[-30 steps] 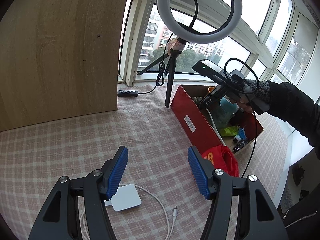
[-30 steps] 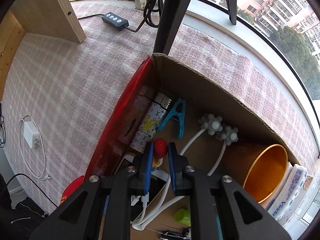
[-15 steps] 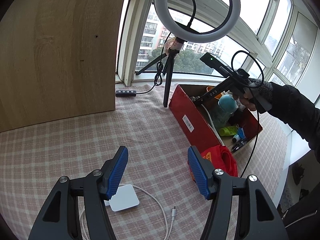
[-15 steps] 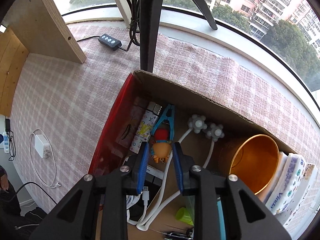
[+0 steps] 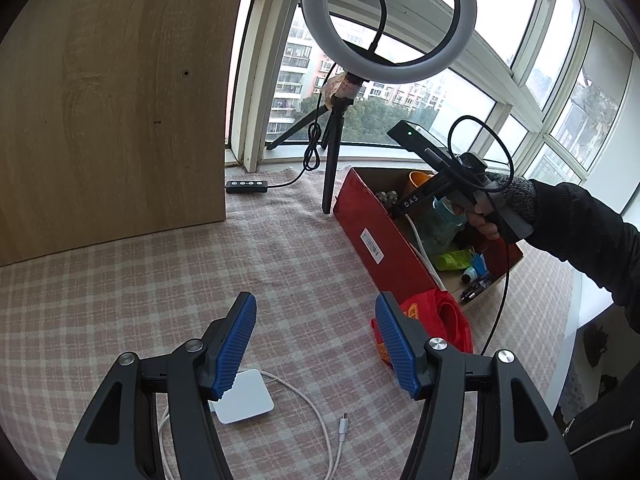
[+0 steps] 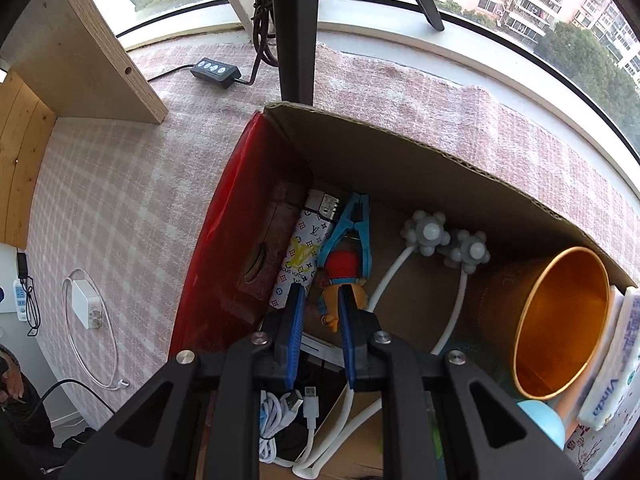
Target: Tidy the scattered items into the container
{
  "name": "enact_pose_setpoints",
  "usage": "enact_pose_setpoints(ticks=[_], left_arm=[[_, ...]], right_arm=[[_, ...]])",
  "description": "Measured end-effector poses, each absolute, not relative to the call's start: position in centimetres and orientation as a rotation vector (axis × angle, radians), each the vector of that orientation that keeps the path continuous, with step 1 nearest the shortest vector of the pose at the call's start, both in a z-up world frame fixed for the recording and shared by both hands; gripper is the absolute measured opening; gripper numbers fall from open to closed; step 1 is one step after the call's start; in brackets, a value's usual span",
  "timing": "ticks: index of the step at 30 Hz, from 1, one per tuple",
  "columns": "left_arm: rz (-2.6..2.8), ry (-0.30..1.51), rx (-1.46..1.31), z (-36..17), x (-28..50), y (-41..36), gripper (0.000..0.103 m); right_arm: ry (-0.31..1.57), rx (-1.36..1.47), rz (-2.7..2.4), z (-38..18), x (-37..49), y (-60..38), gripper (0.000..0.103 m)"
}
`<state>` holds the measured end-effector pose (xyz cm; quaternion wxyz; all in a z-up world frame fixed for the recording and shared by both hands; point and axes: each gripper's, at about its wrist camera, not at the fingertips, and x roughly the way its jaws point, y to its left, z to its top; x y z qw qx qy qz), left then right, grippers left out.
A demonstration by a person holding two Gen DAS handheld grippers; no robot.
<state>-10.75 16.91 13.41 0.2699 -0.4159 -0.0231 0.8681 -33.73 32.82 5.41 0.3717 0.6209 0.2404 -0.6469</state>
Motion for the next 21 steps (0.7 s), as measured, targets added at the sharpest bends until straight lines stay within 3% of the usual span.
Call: enact_pose_setpoints(ticks=[21], left_arm=[[2.342, -0.056, -1.117, 13.5, -10.7, 17.0, 0.060]], right_arm=[[0.406, 1.667, -1.700, 5.5, -35.1, 33.8, 0.018]])
